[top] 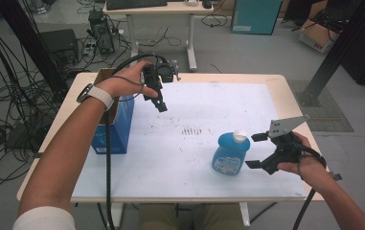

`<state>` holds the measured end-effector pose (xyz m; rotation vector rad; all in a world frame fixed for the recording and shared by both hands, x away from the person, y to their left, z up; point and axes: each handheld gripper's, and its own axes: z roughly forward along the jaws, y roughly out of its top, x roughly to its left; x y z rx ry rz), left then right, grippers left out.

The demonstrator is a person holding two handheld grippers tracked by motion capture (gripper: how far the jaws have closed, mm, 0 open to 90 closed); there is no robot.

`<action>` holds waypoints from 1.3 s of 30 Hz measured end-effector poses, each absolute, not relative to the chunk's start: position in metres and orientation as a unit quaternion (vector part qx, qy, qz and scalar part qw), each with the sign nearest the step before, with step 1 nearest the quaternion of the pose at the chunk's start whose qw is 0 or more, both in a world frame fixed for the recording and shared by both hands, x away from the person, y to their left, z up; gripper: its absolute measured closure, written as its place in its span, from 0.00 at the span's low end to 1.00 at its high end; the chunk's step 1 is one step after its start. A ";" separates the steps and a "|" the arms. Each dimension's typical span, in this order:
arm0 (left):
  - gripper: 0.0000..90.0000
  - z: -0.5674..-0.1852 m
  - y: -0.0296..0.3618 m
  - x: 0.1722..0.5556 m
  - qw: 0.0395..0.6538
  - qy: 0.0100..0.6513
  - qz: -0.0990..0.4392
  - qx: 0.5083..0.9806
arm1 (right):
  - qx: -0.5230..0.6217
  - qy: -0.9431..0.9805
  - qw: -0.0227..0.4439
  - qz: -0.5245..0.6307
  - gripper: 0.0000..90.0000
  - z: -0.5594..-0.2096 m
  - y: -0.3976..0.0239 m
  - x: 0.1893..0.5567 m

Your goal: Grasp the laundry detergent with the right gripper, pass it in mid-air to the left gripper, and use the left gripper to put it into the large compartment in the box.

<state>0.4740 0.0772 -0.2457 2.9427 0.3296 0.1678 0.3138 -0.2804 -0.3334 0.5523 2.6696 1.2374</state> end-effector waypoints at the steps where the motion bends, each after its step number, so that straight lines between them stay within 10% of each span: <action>1: 0.10 -0.246 0.077 0.474 0.086 0.109 0.057 0.989 | 0.182 0.889 0.074 0.413 0.07 -0.333 -0.280 0.314; 39: 0.10 -0.245 0.078 0.476 0.077 0.101 0.056 0.990 | 0.185 0.888 0.070 0.415 0.07 -0.333 -0.281 0.314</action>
